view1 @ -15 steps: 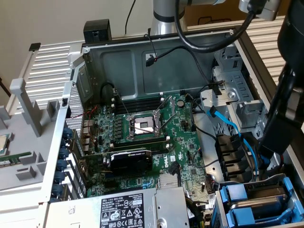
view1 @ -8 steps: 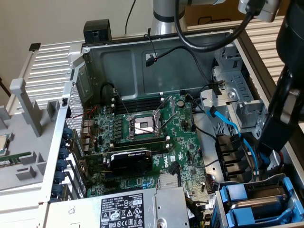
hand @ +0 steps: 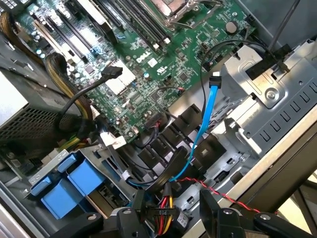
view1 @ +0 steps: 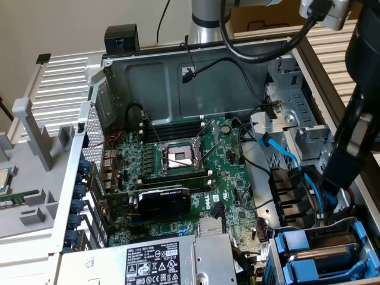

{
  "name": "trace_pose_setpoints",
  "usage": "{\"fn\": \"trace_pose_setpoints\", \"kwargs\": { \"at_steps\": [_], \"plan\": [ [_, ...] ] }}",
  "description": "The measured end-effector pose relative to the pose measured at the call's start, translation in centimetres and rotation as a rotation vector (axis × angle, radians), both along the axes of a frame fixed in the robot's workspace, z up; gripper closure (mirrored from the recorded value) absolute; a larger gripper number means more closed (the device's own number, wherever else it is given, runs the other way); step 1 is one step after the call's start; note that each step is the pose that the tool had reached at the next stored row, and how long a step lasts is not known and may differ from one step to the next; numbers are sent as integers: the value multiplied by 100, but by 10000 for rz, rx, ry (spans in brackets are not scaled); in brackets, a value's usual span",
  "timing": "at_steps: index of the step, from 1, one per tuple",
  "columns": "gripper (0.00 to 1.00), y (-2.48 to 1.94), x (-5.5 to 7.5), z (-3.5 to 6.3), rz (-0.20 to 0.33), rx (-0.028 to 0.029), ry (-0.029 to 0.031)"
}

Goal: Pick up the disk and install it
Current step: 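Insert the first disk wire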

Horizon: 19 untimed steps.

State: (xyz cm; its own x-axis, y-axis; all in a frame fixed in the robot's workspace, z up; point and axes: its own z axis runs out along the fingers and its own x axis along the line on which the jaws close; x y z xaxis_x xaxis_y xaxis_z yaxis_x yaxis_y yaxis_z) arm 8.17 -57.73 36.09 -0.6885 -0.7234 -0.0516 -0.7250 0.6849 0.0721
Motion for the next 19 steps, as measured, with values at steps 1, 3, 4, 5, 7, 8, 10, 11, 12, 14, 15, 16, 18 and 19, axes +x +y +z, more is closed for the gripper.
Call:
{"fn": "trace_pose_setpoints", "kwargs": {
  "at_steps": [1,3,4,5,7,8,10,11,12,14,15,16,18,19],
  "plan": [
    [45,-3,0,-2,-58,0,7],
    [45,-7,0,-11,-165,1,13],
    [45,-8,1,-20,-211,-1,14],
    [45,-8,1,-30,-247,-2,15],
    [45,-10,1,-51,-292,-1,15],
    [45,-15,1,-58,-301,-3,15],
    [45,-33,0,-63,-308,-2,14],
    [45,-47,-1,-64,-308,-2,15],
    [45,-60,-1,-65,-309,-2,14],
    [45,-82,-2,-65,-311,-1,15],
    [45,-86,-3,-65,-314,-2,15],
    [45,-87,-6,-64,-316,-3,14],
    [45,-87,-27,-65,-325,0,14],
    [45,-87,-41,-65,-328,-1,14]
  ]
}}
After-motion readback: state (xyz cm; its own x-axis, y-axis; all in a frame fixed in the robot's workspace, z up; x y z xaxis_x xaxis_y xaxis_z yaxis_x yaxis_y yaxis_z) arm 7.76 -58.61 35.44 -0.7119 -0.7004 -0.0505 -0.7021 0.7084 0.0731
